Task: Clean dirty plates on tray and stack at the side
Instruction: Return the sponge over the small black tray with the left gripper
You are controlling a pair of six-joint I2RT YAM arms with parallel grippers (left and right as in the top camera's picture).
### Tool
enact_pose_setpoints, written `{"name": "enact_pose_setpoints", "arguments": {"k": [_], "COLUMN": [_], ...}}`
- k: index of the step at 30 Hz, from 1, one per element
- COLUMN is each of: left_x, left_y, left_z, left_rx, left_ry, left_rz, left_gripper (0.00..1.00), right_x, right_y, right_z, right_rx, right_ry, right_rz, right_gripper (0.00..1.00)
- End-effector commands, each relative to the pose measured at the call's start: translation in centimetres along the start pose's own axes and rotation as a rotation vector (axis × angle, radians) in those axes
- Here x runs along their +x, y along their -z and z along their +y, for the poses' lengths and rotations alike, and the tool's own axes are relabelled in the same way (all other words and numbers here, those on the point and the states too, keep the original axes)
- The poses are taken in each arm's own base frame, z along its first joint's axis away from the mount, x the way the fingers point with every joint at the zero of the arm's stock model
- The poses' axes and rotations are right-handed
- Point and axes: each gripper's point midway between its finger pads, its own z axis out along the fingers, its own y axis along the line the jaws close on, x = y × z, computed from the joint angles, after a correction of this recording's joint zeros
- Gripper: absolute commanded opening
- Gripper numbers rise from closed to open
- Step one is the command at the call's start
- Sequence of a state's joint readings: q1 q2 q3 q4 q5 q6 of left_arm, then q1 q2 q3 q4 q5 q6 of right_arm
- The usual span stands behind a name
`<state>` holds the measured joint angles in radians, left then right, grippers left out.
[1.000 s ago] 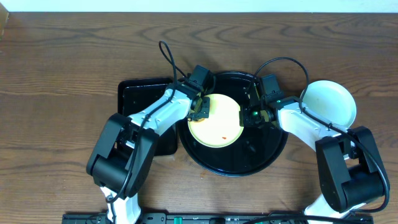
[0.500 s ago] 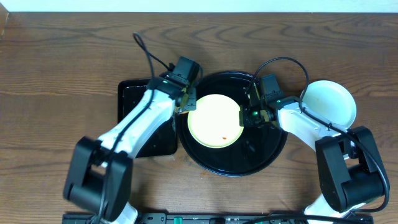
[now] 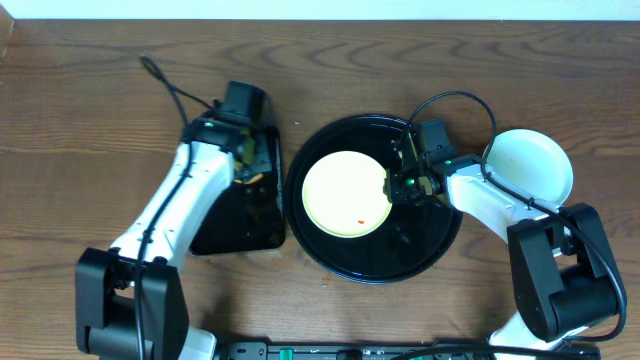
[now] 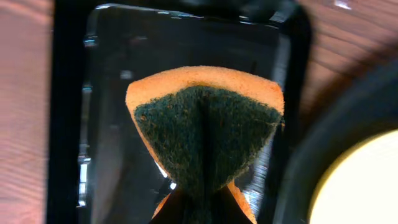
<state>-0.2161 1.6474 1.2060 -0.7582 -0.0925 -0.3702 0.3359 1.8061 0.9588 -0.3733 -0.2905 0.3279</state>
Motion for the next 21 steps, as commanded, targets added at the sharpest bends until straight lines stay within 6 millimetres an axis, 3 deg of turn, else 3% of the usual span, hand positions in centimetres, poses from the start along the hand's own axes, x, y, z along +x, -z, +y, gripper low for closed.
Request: {"name": "enact_pose_setpoints", "arguments": {"k": [1,11,15,21], "left_x": [0.5,2.1,2.5,2.2], "left_y": [-0.5,-2.1,-2.3,-2.4], "left_z": [1.7,3.2,3.4,3.2], "left_rx": [-0.020,-0.050,-0.055,-0.050], "left_ry": [0.046,0.066,0.064,0.066], "left_rz": [0.025,0.070,0.080,0.069], "left_gripper": [0.08,0.09,0.13,0.13], "right_x": [0.8,0.8,-1.6,-3.7], "right_y": [-0.8,-0.3,2.2,6.2], "right_z": [-1.5,1.0,1.6,0.4], "right_rx": [0.061,-0.073,-0.074,0.062], "right_ry": [-0.010,0.130,0.175,0.193], "right_rz": [0.027,0.031,-0.080,-0.212], "right_gripper": [0.01,0.01,0.01,0.01]}}
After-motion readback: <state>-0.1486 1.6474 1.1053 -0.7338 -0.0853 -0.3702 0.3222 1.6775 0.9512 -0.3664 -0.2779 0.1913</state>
